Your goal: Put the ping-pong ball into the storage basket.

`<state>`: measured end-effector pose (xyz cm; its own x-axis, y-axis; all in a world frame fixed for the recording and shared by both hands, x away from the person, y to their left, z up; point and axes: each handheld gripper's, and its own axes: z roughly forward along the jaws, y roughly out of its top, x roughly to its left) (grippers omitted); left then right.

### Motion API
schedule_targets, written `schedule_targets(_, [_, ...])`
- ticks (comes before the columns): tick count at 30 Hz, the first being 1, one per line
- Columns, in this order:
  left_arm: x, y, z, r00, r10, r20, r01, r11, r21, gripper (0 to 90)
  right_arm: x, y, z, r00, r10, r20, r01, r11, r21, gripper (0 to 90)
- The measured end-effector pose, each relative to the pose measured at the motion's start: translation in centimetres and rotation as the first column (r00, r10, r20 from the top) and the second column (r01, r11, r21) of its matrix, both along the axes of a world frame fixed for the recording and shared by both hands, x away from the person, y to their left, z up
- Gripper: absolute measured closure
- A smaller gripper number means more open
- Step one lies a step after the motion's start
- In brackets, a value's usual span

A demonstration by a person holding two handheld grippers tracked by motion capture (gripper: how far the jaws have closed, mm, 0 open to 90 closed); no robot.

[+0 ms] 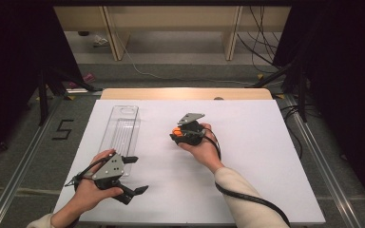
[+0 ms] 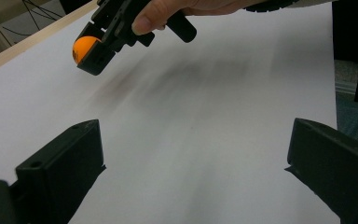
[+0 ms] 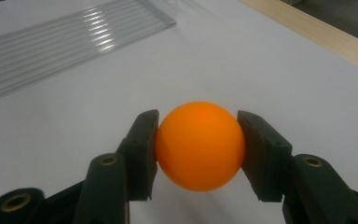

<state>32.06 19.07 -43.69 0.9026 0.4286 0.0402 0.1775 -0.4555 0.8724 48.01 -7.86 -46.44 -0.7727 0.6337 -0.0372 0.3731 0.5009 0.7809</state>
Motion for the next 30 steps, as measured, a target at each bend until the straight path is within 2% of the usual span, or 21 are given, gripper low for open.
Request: schedule_targets(30, [0.0,0.0,0.0,1.0,0.0,-0.001,0.0,1.0,-0.002,3.2,-0.5,0.5,1.2,0.9997,0.011,0.02,-0.012,0.999,0.033,51.4])
